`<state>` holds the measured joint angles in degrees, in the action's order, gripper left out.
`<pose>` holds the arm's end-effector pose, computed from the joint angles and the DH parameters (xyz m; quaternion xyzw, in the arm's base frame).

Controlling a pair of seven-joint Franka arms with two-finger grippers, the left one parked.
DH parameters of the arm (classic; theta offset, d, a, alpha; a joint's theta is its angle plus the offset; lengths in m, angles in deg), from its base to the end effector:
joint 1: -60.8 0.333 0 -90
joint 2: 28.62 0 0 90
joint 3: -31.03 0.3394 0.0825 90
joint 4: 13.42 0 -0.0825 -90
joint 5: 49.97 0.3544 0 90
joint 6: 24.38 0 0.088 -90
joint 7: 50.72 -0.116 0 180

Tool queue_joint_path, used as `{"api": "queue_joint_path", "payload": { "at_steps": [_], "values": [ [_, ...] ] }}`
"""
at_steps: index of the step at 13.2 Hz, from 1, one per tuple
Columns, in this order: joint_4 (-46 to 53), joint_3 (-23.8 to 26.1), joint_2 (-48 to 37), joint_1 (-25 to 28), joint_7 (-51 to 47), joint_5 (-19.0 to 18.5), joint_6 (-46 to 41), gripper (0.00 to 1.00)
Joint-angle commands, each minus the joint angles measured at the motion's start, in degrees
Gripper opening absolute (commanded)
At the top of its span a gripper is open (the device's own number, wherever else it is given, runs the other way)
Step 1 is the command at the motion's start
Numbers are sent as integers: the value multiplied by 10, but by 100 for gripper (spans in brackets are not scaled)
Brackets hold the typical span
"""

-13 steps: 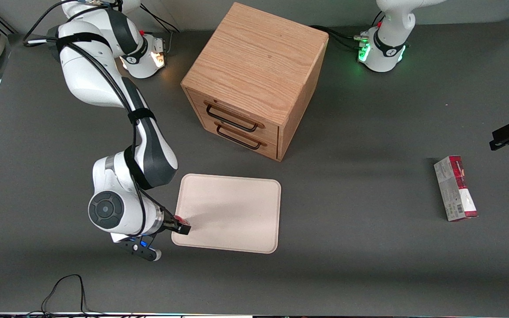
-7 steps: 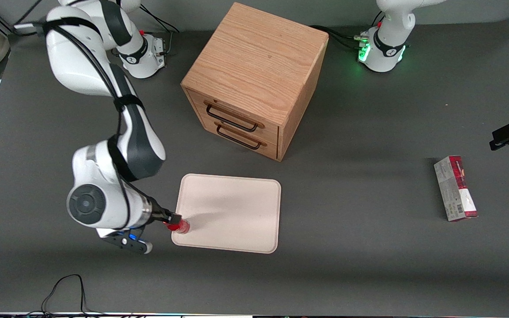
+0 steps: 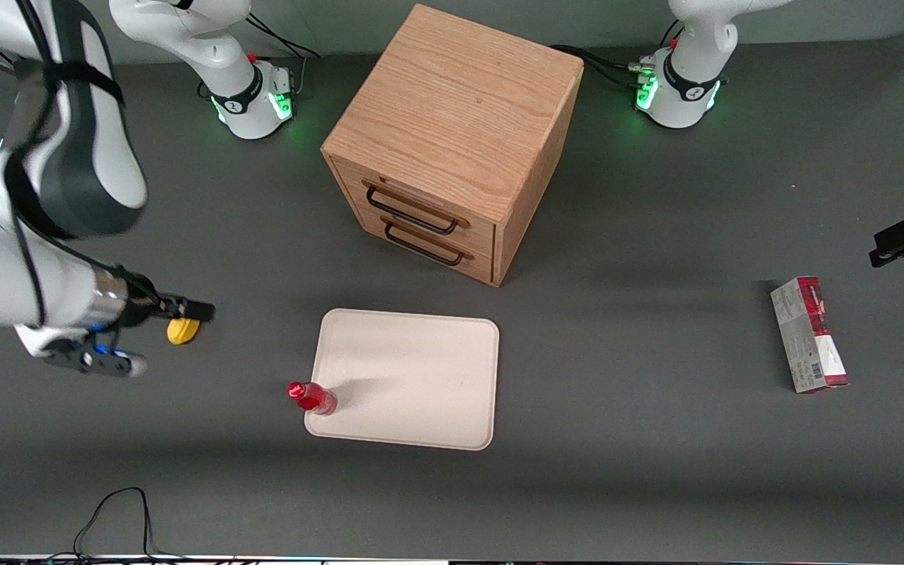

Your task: Place coke bottle on tray

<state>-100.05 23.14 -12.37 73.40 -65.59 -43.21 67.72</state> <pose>0.5985 0.0727 0.5084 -0.9904 0.0948 0.0978 0.0228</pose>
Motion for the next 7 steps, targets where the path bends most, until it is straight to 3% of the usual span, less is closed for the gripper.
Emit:
{"api": "queue_joint_path", "payload": {
  "at_steps": [1,3,5,7],
  "values": [
    [-153,-20,-157,8,34,7,19,100],
    [-202,-20,-225,9,34,-28,19,100],
    [-227,-17,-264,5,33,-37,18,100],
    [-212,37,-268,-75,33,-36,-14,100]
  ]
}}
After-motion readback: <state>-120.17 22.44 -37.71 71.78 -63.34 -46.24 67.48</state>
